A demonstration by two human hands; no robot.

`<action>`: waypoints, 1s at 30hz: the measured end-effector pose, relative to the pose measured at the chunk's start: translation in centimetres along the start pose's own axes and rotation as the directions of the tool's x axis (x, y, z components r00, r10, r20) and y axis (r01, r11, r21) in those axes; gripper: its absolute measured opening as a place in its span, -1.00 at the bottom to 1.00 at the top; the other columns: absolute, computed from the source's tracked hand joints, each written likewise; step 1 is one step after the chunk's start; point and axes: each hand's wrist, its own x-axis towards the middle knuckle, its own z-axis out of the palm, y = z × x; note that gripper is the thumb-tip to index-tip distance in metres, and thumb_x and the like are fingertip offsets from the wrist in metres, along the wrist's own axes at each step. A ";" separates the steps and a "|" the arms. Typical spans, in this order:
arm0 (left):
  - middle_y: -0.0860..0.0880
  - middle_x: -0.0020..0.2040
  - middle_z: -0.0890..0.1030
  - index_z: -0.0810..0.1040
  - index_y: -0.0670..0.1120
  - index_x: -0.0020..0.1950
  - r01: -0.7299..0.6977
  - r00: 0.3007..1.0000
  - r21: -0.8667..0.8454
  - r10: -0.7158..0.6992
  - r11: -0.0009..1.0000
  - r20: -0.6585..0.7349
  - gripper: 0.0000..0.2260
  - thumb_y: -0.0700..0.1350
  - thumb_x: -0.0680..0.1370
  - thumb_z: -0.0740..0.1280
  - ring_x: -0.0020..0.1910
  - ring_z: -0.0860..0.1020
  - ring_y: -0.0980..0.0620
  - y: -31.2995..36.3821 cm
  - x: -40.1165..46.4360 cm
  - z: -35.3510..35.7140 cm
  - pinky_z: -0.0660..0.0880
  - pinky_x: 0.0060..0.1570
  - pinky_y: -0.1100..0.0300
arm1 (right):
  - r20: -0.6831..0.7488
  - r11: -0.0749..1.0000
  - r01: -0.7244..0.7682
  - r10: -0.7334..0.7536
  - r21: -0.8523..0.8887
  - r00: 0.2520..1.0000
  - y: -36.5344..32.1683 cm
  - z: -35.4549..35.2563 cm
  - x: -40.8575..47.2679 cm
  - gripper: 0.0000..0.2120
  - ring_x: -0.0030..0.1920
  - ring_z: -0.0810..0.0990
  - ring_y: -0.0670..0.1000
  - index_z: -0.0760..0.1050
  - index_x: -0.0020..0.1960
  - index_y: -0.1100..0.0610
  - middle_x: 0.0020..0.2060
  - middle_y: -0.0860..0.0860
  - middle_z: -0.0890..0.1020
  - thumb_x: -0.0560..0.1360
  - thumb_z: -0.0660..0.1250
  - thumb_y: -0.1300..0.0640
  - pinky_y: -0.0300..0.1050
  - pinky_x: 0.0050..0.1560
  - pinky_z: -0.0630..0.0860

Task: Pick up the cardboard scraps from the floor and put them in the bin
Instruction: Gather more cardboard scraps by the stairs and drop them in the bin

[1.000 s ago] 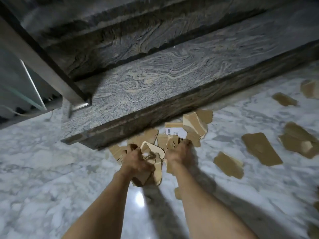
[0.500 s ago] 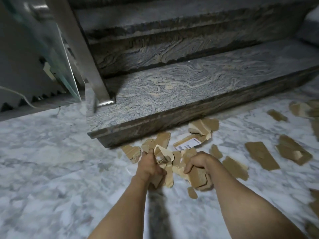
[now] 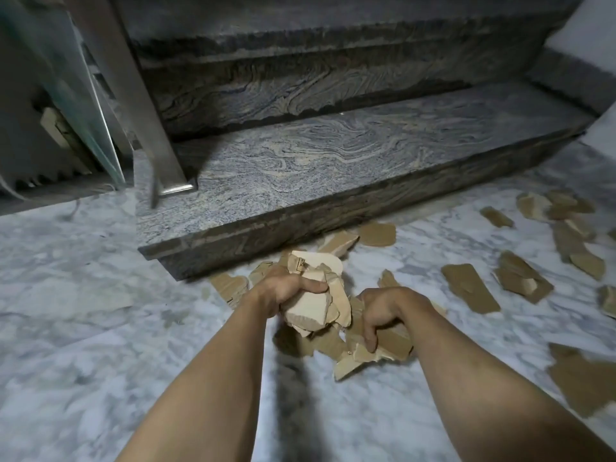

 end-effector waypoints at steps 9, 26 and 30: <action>-0.18 -0.10 0.74 0.63 -0.24 0.15 0.087 0.996 -0.193 -0.093 0.977 -0.019 -0.63 -0.16 0.39 0.57 -0.13 0.71 -0.19 0.5 -0.3 0.7 0.67 -0.20 -0.05 | -0.085 0.980 0.030 -0.013 0.198 0.996 3.6 -1.1 -0.2 -0.03 0.27 0.47 0.17 0.29 0.43 0.08 0.33 0.03 0.43 0.11 0.65 0.12 0.09 0.26 0.51; -0.16 0.01 0.65 0.44 -0.21 0.27 0.130 0.867 -0.185 -0.202 0.974 -0.455 -0.23 -0.14 0.16 0.70 -0.13 0.63 -0.13 -5.2 -2.2 -7.9 0.60 -0.22 0.06 | -0.184 0.957 0.265 -0.242 0.116 0.953 -7.6 8.1 3.6 0.01 0.25 0.50 0.24 0.09 0.48 -0.01 0.35 0.10 0.46 0.22 0.62 0.24 0.10 0.14 0.55; -0.16 0.00 0.69 0.59 -0.21 0.12 0.122 0.871 -0.164 -0.185 0.979 -0.454 -0.54 -0.23 0.28 0.65 -0.14 0.63 -0.13 -4.9 -0.3 -7.9 0.57 -0.20 0.10 | -0.295 0.973 0.228 -0.206 0.042 0.933 -7.8 7.8 4.4 -0.08 0.39 0.27 0.18 0.25 0.40 0.07 0.32 0.10 0.31 0.17 0.64 0.15 0.13 0.29 0.45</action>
